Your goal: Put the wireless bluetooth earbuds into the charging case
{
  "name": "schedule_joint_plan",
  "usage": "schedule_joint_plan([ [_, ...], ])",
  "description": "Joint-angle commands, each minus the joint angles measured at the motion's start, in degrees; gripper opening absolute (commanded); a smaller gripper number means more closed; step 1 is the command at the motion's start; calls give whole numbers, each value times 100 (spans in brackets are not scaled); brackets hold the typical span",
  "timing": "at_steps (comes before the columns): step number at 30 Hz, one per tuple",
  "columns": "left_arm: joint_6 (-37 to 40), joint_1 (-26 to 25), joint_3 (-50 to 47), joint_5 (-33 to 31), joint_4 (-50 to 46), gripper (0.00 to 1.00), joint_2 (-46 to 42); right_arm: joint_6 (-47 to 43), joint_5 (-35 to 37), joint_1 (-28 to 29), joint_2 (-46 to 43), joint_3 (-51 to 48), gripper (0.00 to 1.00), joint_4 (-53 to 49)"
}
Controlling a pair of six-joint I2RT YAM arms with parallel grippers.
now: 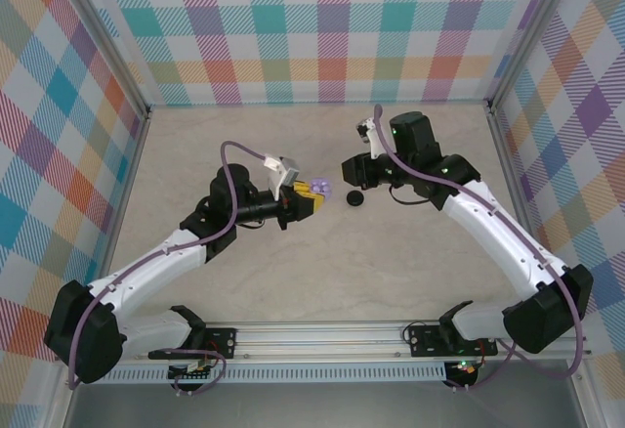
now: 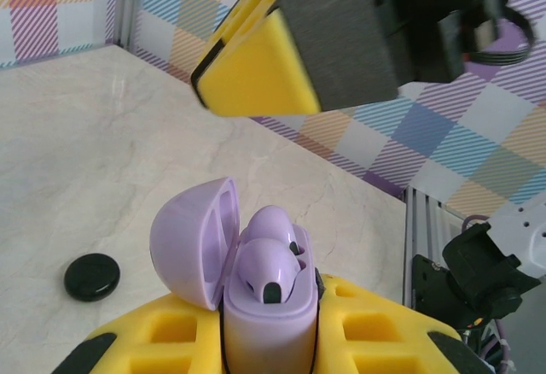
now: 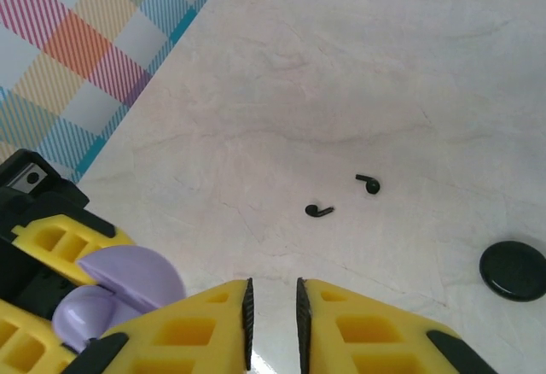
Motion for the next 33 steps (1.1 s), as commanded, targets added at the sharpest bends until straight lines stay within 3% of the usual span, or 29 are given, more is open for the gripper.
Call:
schedule_joint_plan([
  [1, -8, -66, 243, 344, 146, 16, -184, 112, -817, -174, 67, -193, 21, 367],
  [20, -392, -66, 267, 539, 844, 16, 67, 207, -2643, -271, 288, -440, 16, 1078],
  [33, -529, -65, 126, 299, 921, 16, 250, 245, -2804, -271, -154, -601, 18, 1393],
])
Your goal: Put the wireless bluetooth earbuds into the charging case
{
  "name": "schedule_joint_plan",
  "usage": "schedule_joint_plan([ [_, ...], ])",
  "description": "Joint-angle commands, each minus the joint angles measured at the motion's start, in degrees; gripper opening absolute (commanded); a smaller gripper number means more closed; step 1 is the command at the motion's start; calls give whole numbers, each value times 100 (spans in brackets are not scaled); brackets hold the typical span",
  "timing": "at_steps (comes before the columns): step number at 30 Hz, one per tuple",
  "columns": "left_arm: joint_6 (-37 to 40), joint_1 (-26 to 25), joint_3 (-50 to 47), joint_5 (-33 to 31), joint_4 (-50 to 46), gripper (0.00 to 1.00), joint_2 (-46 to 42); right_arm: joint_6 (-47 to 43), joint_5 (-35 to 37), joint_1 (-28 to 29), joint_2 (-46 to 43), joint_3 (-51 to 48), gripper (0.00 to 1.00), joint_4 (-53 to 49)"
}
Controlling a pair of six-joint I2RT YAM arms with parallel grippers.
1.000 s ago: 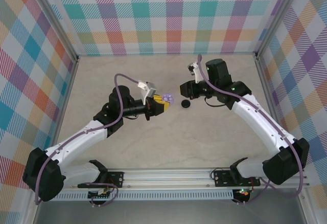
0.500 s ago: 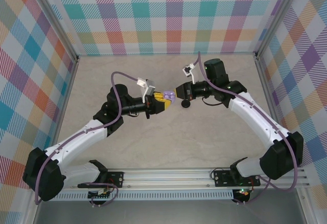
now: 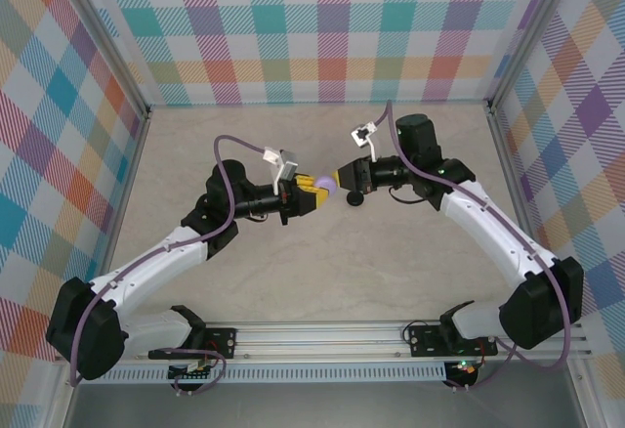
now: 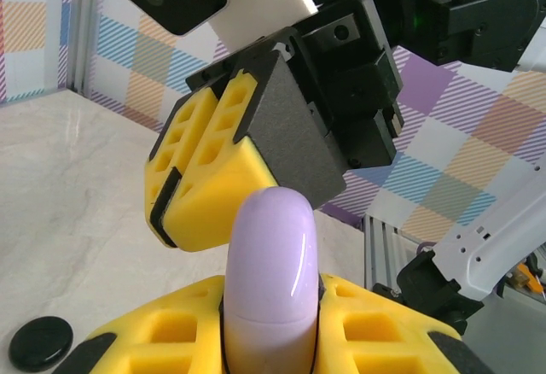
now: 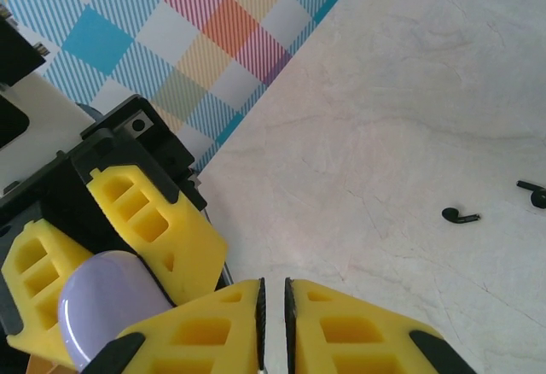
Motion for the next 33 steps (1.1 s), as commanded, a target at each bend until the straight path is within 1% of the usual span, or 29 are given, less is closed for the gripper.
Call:
schedule_joint_plan([
  [1, -88, -64, -15, -180, 148, 16, 114, -34, -405, 66, -264, -13, 18, 287],
  [4, -109, -64, -6, -272, 128, 16, 131, -67, -234, 65, -288, -5, 18, 184],
  [6, -135, -61, 19, -418, 32, 16, 154, -131, 32, 65, -282, 58, 19, -12],
  [9, -157, -63, 196, -774, -389, 14, 240, -202, 749, 64, -265, 148, 21, -373],
  [14, -218, -48, 619, -1029, -967, 15, 602, -230, 2359, 66, -274, 268, 22, -995],
  [16, -273, -31, 787, -1252, -1175, 15, 785, -215, 2831, 68, -291, 260, 22, -1120],
  [18, -412, -4, 974, -1616, -1457, 16, 1011, -188, 3204, 64, -288, 260, 23, -1245],
  [19, -443, 40, 1101, -1634, -1562, 16, 1152, -188, 3333, 64, -280, 260, 23, -1304],
  [22, -540, 165, 1527, -1832, -2013, 18, 1632, -197, 3550, 63, -266, 251, 24, -1425],
  [24, -599, 280, 1889, -1817, -2374, 20, 1992, -202, 3560, 64, -270, 226, 24, -1438],
  [28, -664, 532, 2897, -1871, -3420, 22, 2907, -204, 3560, 64, -298, 129, 24, -1459],
  [33, -619, 848, 3810, -1572, -4033, 22, 4017, -187, 3520, 67, -332, 19, 25, -1500],
])
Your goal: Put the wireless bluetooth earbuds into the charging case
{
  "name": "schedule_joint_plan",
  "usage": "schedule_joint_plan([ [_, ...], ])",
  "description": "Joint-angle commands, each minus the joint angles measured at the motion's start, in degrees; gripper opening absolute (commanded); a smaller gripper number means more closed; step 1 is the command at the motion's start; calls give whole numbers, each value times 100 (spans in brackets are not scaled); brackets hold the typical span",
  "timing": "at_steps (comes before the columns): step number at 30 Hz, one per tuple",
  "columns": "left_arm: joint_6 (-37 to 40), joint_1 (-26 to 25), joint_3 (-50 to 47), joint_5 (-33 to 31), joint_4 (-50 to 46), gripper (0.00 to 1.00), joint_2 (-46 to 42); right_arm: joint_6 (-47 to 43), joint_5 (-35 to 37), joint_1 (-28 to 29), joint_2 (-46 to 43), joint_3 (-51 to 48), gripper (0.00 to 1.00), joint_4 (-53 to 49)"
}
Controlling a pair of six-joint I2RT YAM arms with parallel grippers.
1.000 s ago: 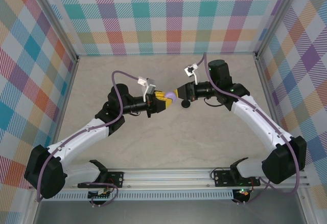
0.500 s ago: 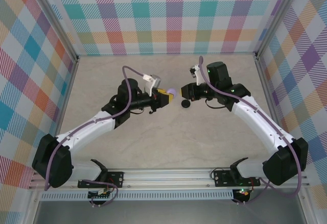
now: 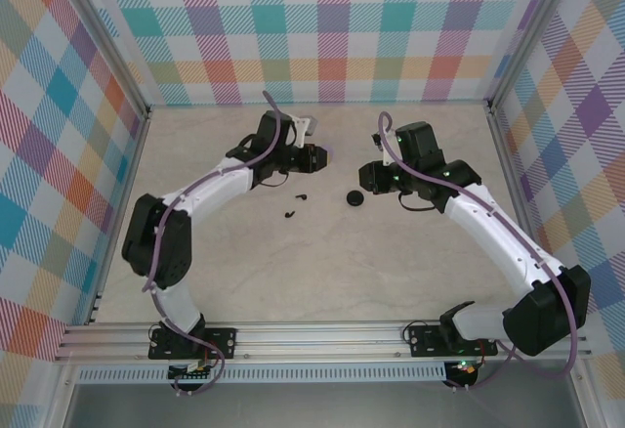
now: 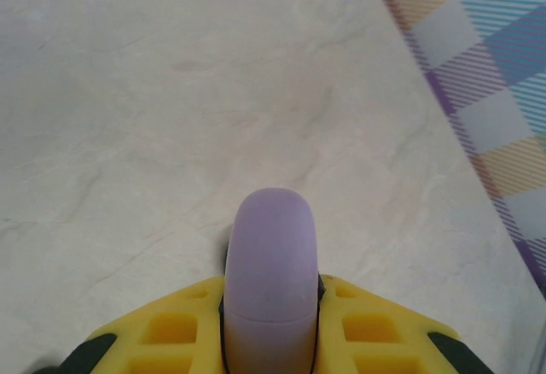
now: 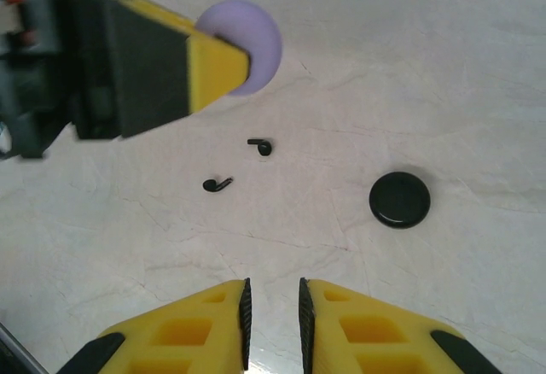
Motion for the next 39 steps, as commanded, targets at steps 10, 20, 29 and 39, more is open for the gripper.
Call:
schedule_joint_plan([
  [10, -33, 571, 1946, 672, -1340, 18, 2174, -31, -18, 23, -213, -210, 25, -166],
  [20, -64, 702, 2712, 764, -1690, 17, 3027, -24, -81, 21, -227, -289, 26, -224],
  [29, -71, 735, 3083, 529, -1984, 25, 3398, -22, -137, 25, -179, -318, 27, -239],
  [39, 92, 740, 3069, -13, -2252, 65, 3257, -78, -240, 20, 44, -364, 28, -180],
])
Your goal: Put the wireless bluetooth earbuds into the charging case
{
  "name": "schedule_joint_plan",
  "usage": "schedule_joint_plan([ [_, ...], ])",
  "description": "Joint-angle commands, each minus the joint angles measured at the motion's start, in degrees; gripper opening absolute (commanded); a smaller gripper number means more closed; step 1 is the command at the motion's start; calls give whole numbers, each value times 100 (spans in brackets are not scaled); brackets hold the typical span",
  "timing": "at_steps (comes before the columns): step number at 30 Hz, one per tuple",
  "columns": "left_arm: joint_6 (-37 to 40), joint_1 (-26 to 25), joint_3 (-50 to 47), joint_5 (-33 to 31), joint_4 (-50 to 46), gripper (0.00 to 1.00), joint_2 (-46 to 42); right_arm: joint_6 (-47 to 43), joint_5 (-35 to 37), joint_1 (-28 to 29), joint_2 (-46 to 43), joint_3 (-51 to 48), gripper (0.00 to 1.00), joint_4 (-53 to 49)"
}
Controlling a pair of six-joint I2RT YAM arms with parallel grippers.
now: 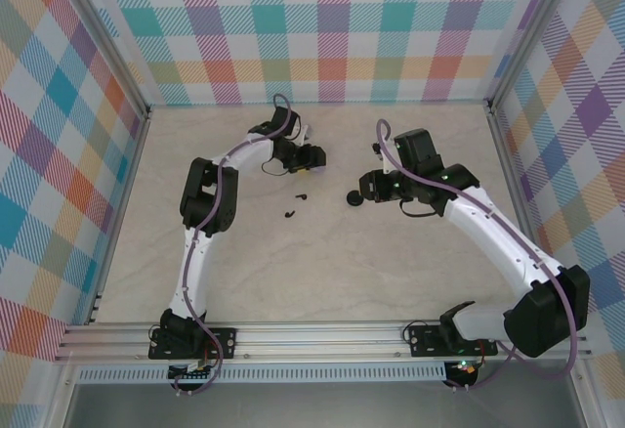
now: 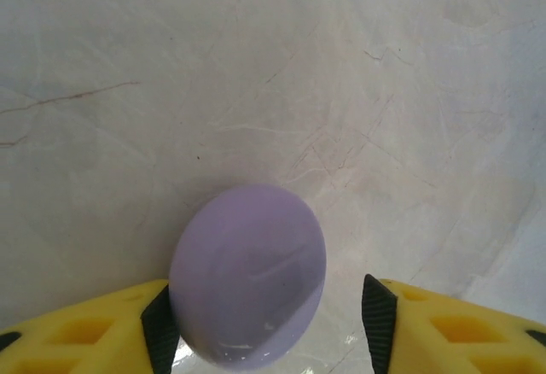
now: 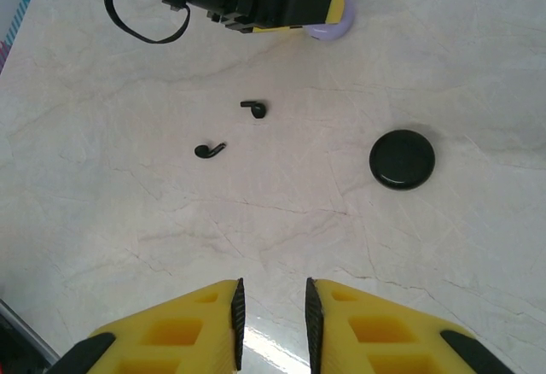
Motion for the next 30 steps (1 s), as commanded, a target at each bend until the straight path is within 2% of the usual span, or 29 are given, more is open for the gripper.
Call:
schedule_joint_plan([
  [1, 176, 46, 61, -558, -470, 68, -144, -75, -117, 20, 98, -106, 29, 8],
  [4, 370, 54, 25, -861, -602, 76, -383, -61, -36, 20, 183, -124, 30, 53],
  [8, 575, 62, -138, -1124, -717, 77, -829, 58, 177, 13, 372, -145, 34, 137],
  [14, 519, 62, -904, -733, -333, 72, -1775, 92, 78, -62, 1091, -31, 35, 432],
  [20, 453, 54, -1871, -618, -307, 70, -2814, -23, 396, -171, 2043, 564, 38, 207],
  [24, 303, 15, -2701, -529, -201, 69, -3611, -148, 699, -217, 2637, 1003, 45, -99],
  [30, -66, -112, -3673, -548, -34, 69, -4678, -506, 796, -216, 3478, 1689, 69, -528],
])
